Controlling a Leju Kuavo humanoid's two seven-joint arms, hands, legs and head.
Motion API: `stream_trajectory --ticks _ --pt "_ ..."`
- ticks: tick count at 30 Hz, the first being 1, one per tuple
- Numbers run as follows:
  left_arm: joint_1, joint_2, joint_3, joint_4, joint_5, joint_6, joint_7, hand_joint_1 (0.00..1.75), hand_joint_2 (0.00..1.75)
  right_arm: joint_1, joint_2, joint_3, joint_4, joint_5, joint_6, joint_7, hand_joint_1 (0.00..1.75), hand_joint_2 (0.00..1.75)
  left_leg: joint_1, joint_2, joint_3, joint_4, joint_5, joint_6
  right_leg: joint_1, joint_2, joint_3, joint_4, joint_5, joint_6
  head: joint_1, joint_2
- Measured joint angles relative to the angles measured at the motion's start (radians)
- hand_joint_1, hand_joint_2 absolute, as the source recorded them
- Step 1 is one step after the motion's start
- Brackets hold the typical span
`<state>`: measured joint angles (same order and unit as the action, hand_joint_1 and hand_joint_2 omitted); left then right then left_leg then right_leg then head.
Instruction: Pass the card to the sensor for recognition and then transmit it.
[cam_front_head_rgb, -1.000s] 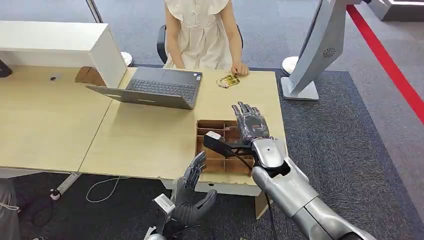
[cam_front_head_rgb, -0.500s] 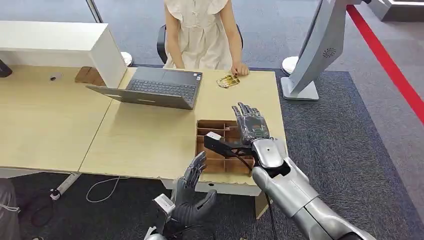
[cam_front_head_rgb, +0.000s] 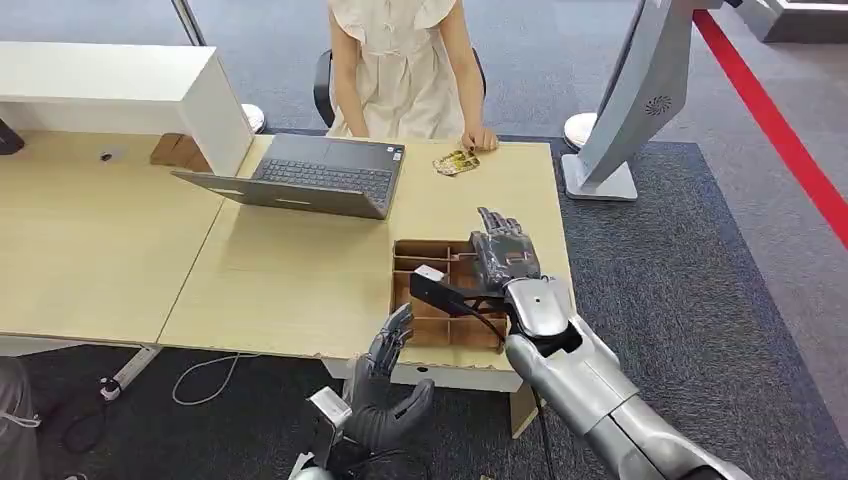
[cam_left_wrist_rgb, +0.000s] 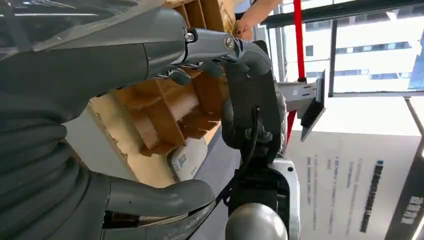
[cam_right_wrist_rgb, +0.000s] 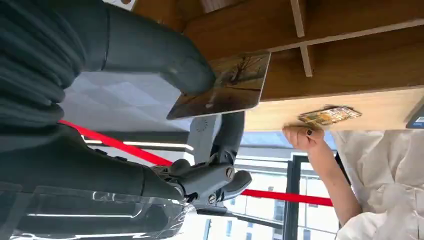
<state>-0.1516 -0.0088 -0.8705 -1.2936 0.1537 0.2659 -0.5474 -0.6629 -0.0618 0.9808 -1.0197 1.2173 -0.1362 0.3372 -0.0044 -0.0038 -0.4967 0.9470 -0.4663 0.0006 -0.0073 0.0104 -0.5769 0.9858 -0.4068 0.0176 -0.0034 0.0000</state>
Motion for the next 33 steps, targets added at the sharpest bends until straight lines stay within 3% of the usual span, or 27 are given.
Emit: stream_trajectory --ticks 14,23,33 --pt "-0.003 -0.002 -0.004 0.007 0.004 -0.016 0.000 0.00 1.75 0.032 -0.018 -0.028 -0.024 0.007 -0.018 0.019 1.75 1.75 0.000 0.000 0.000 0.000 0.000 0.000 0.000 0.000 0.000 0.000 0.000 0.000 0.000 0.000" --pt "-0.007 -0.005 -0.006 0.016 -0.006 -0.024 -0.006 0.00 1.75 0.067 -0.037 -0.075 -0.106 0.011 -0.147 0.019 1.75 1.75 0.000 0.000 0.000 0.000 0.000 0.000 0.000 0.000 0.000 0.000 0.000 0.000 0.000 0.000" --pt "-0.007 -0.006 -0.005 0.023 -0.010 -0.018 -0.013 0.00 1.75 0.073 -0.076 -0.130 -0.264 0.015 -0.184 0.051 1.75 1.75 0.000 0.000 0.000 0.000 0.000 0.000 0.000 0.000 0.000 0.000 0.000 0.000 0.000 0.000"
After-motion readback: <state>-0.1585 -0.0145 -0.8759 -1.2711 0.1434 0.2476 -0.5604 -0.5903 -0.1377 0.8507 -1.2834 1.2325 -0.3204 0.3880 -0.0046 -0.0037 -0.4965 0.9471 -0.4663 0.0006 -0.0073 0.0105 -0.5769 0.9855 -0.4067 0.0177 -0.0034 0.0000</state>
